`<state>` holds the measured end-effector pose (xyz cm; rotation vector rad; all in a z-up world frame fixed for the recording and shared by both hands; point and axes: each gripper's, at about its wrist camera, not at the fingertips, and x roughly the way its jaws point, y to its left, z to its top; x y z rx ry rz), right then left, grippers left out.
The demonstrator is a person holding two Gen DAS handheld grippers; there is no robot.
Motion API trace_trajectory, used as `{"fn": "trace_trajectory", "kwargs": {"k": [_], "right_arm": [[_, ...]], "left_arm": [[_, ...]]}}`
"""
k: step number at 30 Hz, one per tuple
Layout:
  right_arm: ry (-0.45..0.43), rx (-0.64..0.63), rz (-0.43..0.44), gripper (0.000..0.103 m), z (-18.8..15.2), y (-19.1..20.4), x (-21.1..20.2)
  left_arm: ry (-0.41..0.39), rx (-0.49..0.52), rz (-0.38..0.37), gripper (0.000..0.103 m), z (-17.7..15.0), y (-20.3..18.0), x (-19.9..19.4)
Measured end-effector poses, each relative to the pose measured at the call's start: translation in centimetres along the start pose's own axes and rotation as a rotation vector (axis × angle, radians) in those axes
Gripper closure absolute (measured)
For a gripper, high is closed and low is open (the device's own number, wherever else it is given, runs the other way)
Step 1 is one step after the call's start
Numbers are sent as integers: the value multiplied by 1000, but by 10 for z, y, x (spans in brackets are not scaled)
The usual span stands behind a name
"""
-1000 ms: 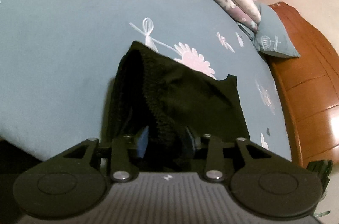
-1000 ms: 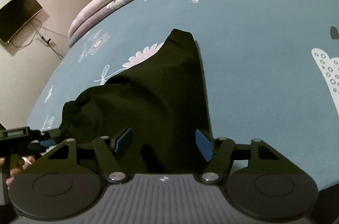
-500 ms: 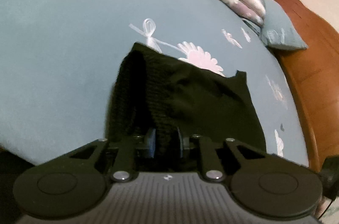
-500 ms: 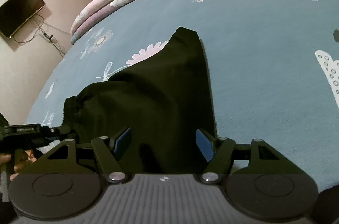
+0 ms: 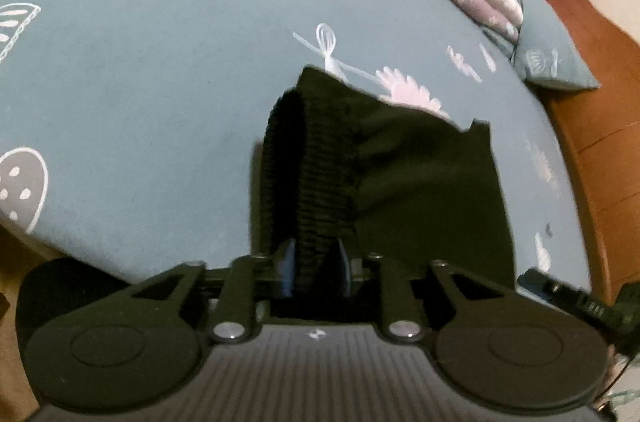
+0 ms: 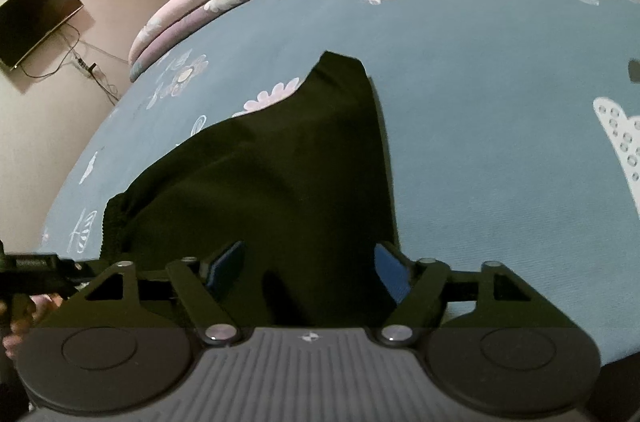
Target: Fold clothes
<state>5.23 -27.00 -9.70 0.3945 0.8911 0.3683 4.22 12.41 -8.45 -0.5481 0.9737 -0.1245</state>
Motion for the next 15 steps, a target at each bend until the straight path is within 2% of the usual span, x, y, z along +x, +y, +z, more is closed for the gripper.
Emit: {"fn": "trace_trajectory", "kwargs": {"k": [1, 3, 4, 6, 12, 15], "right_arm": [[-4, -3, 2, 25, 1, 0, -1], [-8, 1, 7, 24, 1, -2, -2], [-8, 4, 10, 24, 2, -2, -2], [-7, 12, 13, 24, 1, -3, 0], [10, -14, 20, 24, 1, 5, 5], [16, -14, 11, 24, 2, 5, 6]], "left_arm": [[-28, -1, -18, 66, 4, 0, -6], [-76, -2, -49, 34, 14, 0, -13], [-96, -1, -58, 30, 19, 0, -12], [-135, 1, -77, 27, 28, 2, -12], [-12, 0, -42, 27, 39, 13, 36], [-9, -60, -112, 27, 42, 24, 49]]}}
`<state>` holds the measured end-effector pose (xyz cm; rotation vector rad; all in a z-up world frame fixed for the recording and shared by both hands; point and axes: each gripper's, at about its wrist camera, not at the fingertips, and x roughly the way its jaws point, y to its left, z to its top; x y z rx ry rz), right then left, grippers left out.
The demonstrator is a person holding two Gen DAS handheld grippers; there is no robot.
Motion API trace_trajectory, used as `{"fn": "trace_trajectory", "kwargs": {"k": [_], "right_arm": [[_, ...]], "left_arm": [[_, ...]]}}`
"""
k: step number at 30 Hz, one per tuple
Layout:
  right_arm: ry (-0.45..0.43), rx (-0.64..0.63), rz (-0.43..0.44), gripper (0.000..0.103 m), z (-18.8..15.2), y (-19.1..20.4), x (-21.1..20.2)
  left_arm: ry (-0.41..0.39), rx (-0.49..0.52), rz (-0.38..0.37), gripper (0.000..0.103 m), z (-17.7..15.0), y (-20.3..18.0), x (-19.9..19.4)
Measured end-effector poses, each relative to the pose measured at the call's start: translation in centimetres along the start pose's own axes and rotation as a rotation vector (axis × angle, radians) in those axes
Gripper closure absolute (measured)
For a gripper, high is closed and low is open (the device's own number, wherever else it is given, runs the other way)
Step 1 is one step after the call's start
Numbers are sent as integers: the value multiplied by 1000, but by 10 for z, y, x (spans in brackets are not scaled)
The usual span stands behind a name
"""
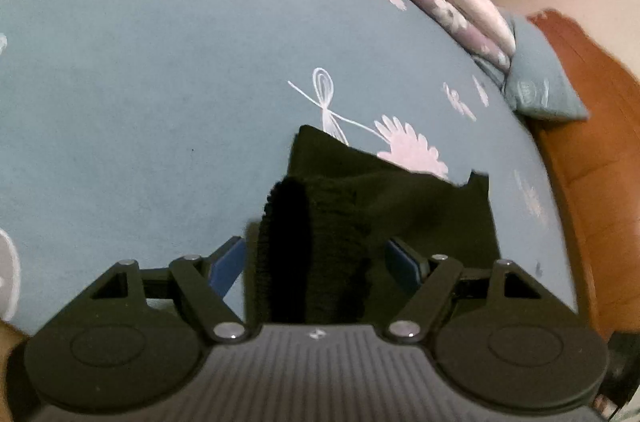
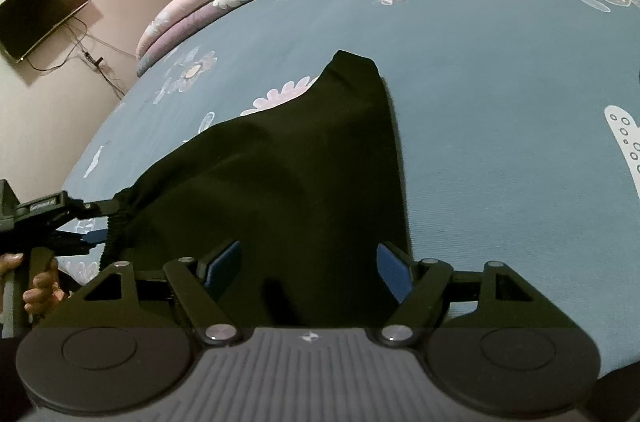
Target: Fold clothes
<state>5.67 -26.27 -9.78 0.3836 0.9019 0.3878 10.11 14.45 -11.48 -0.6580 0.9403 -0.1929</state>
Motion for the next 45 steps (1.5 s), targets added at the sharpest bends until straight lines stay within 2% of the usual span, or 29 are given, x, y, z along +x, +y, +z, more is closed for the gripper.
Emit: {"fn": "trace_trajectory", "kwargs": {"k": [2, 3, 5, 8, 10, 13, 14, 15, 17, 20, 22, 23, 27, 31, 33, 34, 35, 41, 45], "right_arm": [[6, -2, -6, 24, 0, 1, 1], [8, -6, -11, 24, -1, 2, 2], [11, -15, -21, 24, -1, 4, 2], [12, -11, -31, 24, 0, 2, 4], [13, -1, -33, 24, 1, 1, 6], [12, 2, -35, 24, 2, 2, 7], [12, -1, -33, 24, 2, 2, 6], [13, -7, -30, 24, 1, 3, 6], [10, -18, -33, 22, 1, 4, 3], [6, -19, -44, 20, 2, 2, 2], [5, -13, -41, 20, 2, -1, 2], [5, -9, -40, 20, 3, -1, 3], [14, -12, -33, 20, 3, 2, 7], [22, -38, -45, 20, 3, 7, 7], [20, -37, -58, 20, 5, 7, 6], [18, -34, -60, 20, 6, 7, 5], [14, -31, -62, 20, 6, 7, 5], [21, -38, -80, 19, 6, 10, 6], [29, -46, -80, 19, 6, 13, 10]], "left_arm": [[16, -14, -22, 33, 4, 3, 8], [22, -1, -21, 49, 5, 2, 10], [32, 30, -16, 65, 6, -2, 12], [27, 39, -67, 91, 13, -6, 4], [18, 36, -110, 92, 21, -9, 0], [8, 61, -90, 92, 31, -17, 3], [10, 64, -90, 84, 32, -18, 5], [18, 64, -79, 69, 32, -17, 5], [10, 73, -43, 46, 28, -15, 2], [-26, 68, 33, 45, 24, -6, -8], [-22, 38, -7, 39, 22, 2, -11], [-11, 33, -39, 32, 21, 3, -10], [14, 44, -24, 27, 16, 4, 1], [105, 12, -25, 28, 11, 12, 19], [145, 13, -42, 34, 9, 14, 25], [146, 25, -50, 40, 8, 12, 25], [145, 38, -58, 56, 7, 10, 25], [115, 147, -36, 77, 6, -14, 14], [83, 133, -78, 83, 13, -17, 6]]}}
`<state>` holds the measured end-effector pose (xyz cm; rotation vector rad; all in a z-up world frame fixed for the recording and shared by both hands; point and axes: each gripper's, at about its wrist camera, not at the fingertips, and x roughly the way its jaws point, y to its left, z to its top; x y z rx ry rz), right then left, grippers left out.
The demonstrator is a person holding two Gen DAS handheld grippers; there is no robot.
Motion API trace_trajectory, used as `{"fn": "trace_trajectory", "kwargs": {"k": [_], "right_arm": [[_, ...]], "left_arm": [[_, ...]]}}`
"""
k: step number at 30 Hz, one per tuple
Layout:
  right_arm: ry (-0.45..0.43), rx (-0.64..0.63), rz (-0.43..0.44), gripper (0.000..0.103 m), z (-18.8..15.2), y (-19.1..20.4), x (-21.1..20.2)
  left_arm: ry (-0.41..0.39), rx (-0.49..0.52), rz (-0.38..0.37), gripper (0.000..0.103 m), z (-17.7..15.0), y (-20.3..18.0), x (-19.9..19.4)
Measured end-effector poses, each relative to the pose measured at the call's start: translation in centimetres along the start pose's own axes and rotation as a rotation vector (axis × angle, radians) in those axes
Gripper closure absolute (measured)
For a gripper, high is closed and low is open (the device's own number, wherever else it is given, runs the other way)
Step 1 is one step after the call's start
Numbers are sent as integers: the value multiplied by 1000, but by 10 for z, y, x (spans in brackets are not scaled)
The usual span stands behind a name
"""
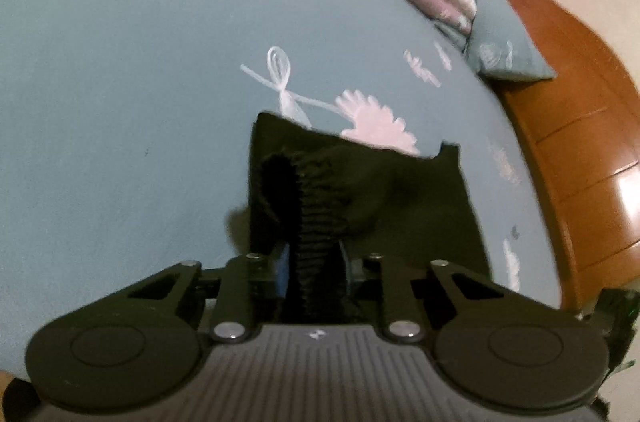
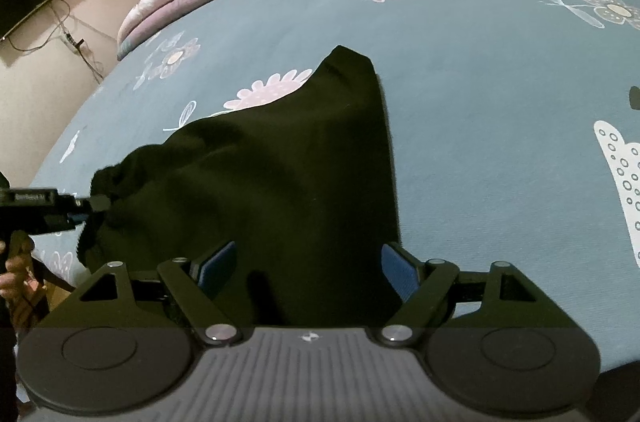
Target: Fold clothes
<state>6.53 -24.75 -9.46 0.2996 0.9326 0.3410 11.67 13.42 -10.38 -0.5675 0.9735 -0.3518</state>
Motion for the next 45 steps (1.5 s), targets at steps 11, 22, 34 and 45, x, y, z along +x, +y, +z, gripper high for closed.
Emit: {"fn": "trace_trajectory", "kwargs": {"k": [11, 22, 34, 45], "right_arm": [[-70, -62, -12, 21, 15, 10, -3], [-217, -259, -132, 32, 101, 1, 48], [-53, -135, -92, 71, 135, -36, 131], [-207, 142, 61, 25, 113, -99, 89]], "left_arm": [[45, -136, 16, 81, 12, 31, 11], [-13, 177, 80, 49, 21, -59, -12], [159, 171, 51, 48, 18, -49, 44], [85, 469, 33, 30, 79, -145, 90]]}}
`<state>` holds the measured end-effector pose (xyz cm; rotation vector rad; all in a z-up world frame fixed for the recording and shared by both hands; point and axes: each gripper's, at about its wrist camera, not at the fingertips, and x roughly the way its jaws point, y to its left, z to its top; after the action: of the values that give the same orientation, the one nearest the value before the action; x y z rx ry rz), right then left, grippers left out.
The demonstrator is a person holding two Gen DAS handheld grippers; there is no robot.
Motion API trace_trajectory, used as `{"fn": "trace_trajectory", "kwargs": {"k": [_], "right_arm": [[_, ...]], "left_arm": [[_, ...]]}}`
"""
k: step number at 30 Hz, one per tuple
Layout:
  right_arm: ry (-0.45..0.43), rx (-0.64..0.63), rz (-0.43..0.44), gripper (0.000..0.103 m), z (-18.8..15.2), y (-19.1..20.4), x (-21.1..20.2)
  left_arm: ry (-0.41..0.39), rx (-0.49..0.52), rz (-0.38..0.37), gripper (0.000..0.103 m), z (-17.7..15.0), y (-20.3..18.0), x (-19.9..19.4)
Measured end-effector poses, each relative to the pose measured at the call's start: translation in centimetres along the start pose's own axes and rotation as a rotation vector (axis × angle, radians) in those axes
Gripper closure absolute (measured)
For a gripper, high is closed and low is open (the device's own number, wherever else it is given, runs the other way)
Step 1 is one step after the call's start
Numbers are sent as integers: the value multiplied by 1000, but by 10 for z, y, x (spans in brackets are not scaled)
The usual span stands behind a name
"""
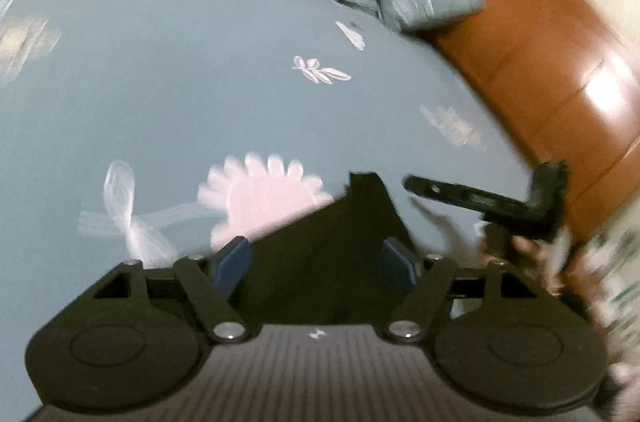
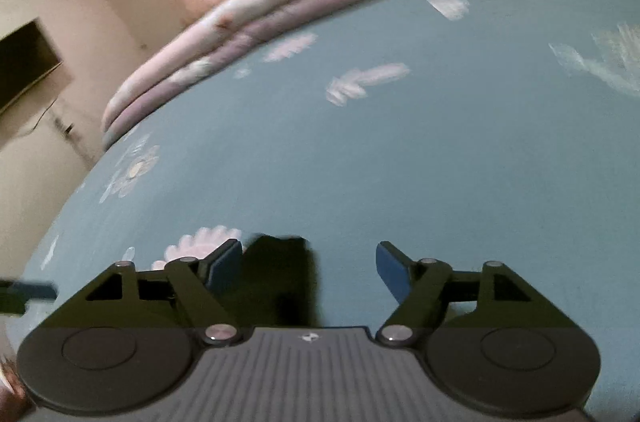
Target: Fold clothes
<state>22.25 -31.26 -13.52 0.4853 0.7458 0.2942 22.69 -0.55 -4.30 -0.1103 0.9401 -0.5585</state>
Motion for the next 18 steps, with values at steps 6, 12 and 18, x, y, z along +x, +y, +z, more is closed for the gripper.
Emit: {"fn": "trace_trajectory", "kwargs": {"k": [6, 12, 18], "right_arm": [[-34, -24, 58, 24, -10, -12, -2], [-37, -121, 51, 19, -18, -1, -2], [-31, -350, -40, 9, -36, 31, 7]], "left_arm": [[168, 57, 72, 32, 59, -14, 113], [216, 137, 58, 32, 63, -20, 165], [196, 70, -89, 32, 66, -14, 160]]}}
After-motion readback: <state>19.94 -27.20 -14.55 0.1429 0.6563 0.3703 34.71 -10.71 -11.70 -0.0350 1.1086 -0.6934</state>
